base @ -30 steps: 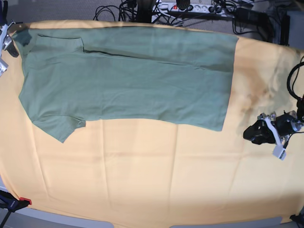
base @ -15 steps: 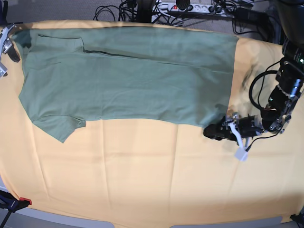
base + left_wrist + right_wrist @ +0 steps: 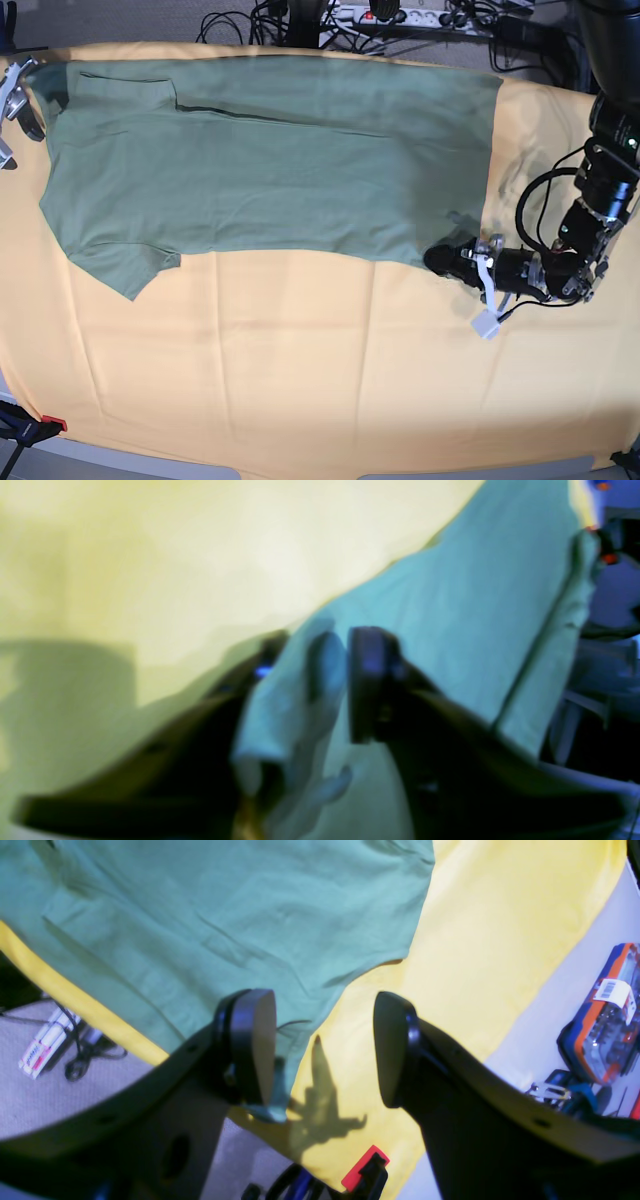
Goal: Fold the T-shirt properly
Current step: 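Move left gripper to the opposite hem corner, right to sleeve side, then pinch the opposite shirt edge with both grippers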
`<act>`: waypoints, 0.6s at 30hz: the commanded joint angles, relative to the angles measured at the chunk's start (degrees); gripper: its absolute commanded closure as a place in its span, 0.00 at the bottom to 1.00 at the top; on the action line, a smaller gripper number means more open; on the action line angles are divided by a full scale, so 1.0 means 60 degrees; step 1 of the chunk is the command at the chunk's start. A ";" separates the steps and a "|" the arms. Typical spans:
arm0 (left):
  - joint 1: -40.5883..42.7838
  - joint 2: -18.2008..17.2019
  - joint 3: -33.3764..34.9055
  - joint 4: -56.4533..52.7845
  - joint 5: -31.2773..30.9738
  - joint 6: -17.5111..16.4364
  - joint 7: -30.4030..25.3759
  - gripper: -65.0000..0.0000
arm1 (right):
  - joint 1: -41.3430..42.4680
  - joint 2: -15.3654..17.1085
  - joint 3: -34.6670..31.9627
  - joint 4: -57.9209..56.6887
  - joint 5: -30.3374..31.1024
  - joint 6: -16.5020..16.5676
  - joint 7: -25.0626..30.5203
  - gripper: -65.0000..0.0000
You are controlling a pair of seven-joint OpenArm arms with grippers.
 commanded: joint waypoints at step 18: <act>-0.0528 0.0175 -0.0036 0.0051 -0.0118 -0.0046 -0.0036 1.00 | 0.5599 -0.3450 -0.1056 -0.3096 -0.0004 -0.0335 0.0594 0.49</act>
